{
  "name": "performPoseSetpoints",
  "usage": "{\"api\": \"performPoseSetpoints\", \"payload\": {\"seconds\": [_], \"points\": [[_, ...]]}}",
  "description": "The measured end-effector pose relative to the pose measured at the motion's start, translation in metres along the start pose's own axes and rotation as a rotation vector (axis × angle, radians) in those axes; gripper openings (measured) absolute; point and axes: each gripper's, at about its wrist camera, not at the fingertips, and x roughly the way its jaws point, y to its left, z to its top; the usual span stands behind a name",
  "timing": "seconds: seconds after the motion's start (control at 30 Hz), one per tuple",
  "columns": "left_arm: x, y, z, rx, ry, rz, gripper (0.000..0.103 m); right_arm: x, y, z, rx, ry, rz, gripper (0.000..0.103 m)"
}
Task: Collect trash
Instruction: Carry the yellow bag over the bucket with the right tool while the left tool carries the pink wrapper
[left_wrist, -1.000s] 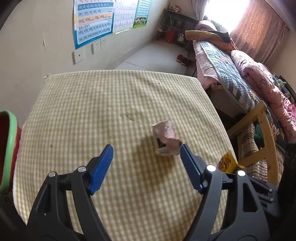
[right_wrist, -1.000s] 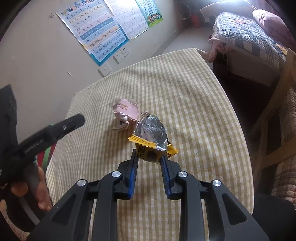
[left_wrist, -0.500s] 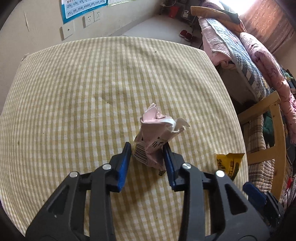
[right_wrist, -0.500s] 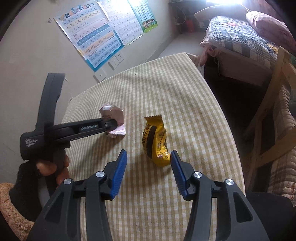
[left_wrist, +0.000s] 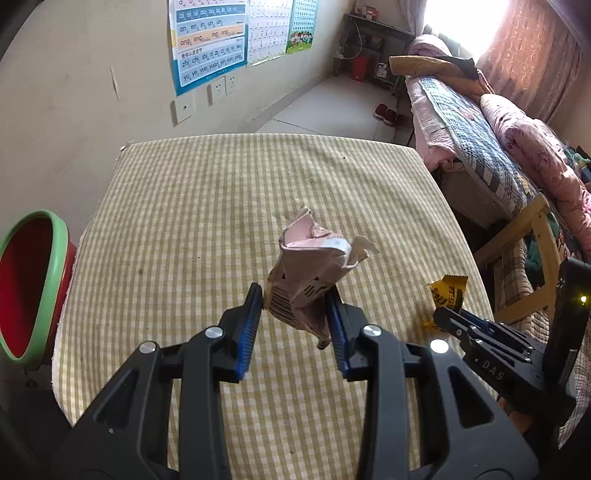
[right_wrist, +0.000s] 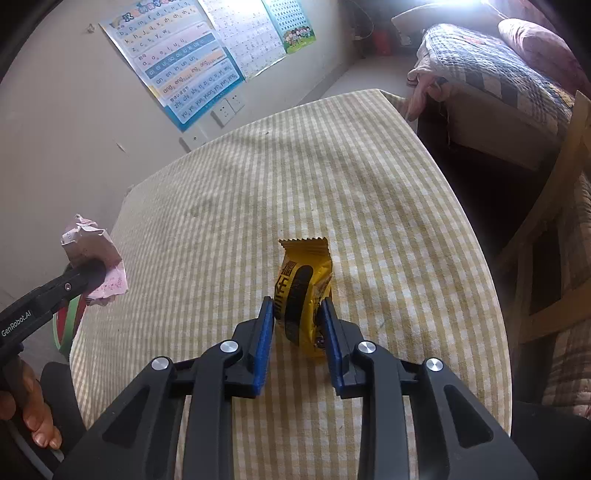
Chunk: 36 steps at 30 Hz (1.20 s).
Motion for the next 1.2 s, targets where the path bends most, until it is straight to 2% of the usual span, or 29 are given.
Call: {"api": "performPoseSetpoints", "payload": {"seconds": [0.3, 0.63, 1.2], "points": [[-0.045, 0.026, 0.01, -0.017, -0.115, 0.076, 0.034, -0.031, 0.041, 0.001, -0.067, -0.068, 0.064, 0.024], [-0.077, 0.057, 0.013, -0.053, -0.204, 0.146, 0.035, -0.058, 0.11, 0.017, -0.168, -0.129, 0.164, 0.026], [-0.099, 0.108, 0.0, -0.142, -0.245, 0.188, 0.035, -0.058, 0.189, 0.016, -0.308, -0.128, 0.202, 0.027]]}}
